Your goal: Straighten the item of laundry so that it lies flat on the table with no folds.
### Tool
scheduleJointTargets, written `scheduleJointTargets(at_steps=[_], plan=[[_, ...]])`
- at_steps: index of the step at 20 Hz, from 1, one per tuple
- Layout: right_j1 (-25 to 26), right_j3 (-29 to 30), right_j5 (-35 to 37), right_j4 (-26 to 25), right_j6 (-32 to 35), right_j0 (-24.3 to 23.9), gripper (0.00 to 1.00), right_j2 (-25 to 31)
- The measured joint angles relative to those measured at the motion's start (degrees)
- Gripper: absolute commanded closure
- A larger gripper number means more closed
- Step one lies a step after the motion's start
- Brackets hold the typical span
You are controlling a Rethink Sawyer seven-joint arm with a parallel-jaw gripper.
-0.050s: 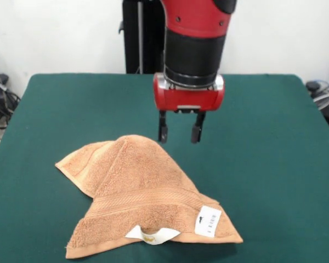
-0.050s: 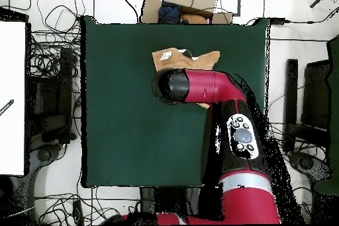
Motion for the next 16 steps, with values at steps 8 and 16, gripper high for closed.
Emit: scheduleJointTargets(at_steps=[8, 16], plan=[[2.6, -1.4, -2.4, 0.0, 0.0, 1.4, 0.00, -2.0], [6.0, -5.2, -5.4, -2.8, 0.0, 4.8, 0.00, -6.9]])
